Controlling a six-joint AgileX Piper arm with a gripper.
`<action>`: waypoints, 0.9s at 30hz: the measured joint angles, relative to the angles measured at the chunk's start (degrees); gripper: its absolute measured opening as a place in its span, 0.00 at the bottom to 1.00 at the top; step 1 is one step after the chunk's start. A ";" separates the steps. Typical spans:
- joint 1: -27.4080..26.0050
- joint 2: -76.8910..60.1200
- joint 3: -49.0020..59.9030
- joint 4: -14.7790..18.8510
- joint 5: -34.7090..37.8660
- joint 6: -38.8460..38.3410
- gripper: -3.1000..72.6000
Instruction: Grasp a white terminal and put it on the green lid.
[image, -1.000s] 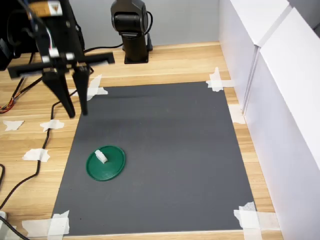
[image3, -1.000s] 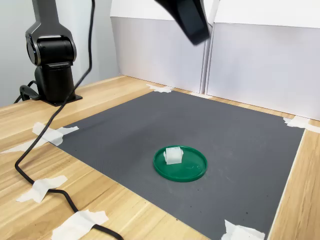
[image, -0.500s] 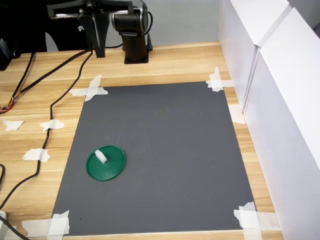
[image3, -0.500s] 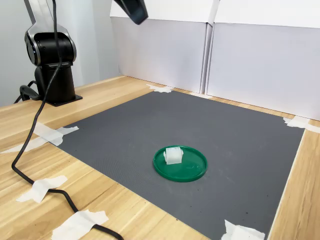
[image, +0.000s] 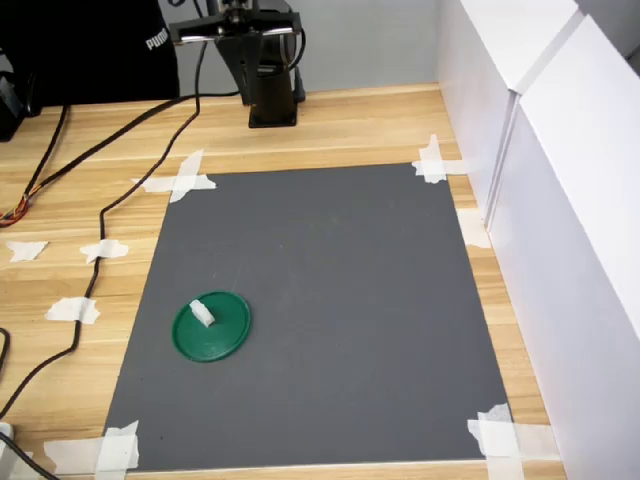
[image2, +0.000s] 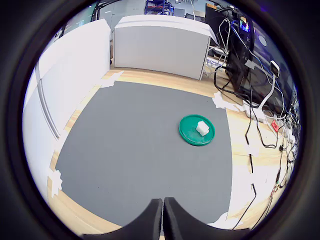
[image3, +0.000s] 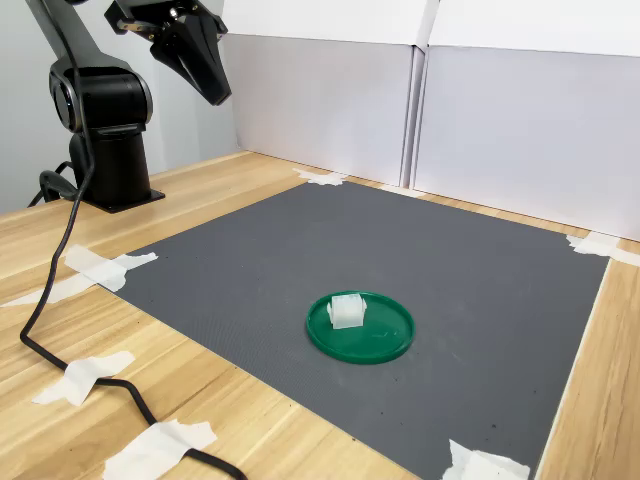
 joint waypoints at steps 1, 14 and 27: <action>0.00 -1.66 0.49 0.04 0.00 0.00 0.02; 0.00 -14.65 8.91 0.76 -2.99 -0.05 0.02; 0.00 -15.73 13.36 2.48 -7.07 0.00 0.02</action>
